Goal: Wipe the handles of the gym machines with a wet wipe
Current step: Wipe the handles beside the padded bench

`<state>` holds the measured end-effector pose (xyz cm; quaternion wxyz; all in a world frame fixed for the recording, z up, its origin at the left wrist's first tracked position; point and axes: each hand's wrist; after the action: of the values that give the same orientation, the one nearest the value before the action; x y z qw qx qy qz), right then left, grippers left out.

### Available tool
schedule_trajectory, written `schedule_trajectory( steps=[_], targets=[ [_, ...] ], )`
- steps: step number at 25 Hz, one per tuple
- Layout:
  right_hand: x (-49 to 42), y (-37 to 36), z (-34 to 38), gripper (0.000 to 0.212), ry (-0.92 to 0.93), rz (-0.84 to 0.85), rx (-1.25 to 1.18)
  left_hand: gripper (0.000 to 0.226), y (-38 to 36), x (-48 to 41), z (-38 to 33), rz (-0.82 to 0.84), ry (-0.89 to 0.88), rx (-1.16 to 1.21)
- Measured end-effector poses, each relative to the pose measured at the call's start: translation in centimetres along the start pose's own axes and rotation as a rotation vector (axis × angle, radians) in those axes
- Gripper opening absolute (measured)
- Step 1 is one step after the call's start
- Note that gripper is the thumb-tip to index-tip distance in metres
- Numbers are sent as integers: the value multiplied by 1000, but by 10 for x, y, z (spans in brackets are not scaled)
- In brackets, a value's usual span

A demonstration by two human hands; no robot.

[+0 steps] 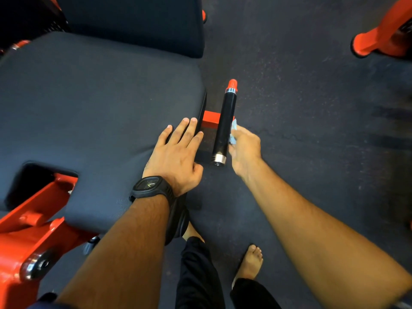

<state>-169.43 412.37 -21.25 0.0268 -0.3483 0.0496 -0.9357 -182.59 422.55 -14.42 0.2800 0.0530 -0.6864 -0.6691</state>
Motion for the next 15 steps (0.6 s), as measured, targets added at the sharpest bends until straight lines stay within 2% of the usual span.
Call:
schedule_trajectory(
  steps=[1, 4, 7, 12, 15],
  targets=[
    [2, 2, -1, 25, 44, -11, 42, 80, -1, 0, 0, -2, -3, 0],
    [29, 9, -14, 23, 394, -14, 389, 79, -1, 1, 0, -5, -2, 3],
    [58, 27, -26, 34, 721, 49, 627, 79, -1, 0, -1, -13, -1, -3],
    [29, 71, -20, 40, 1415, 630, 964, 77, -2, -1, 1, -11, -5, -2],
    [11, 68, 4, 60, 1473, 830, 1185, 77, -2, 1, 0, -12, -3, -4]
  ],
)
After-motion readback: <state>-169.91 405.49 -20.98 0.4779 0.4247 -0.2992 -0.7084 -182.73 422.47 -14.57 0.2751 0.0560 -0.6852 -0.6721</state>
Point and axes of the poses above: each hand's wrist, its own x-axis away from the middle knuckle, its own y-axis out of the back of the hand, z = x × y, and after that the axes turned 11 degrees about y, right-handed
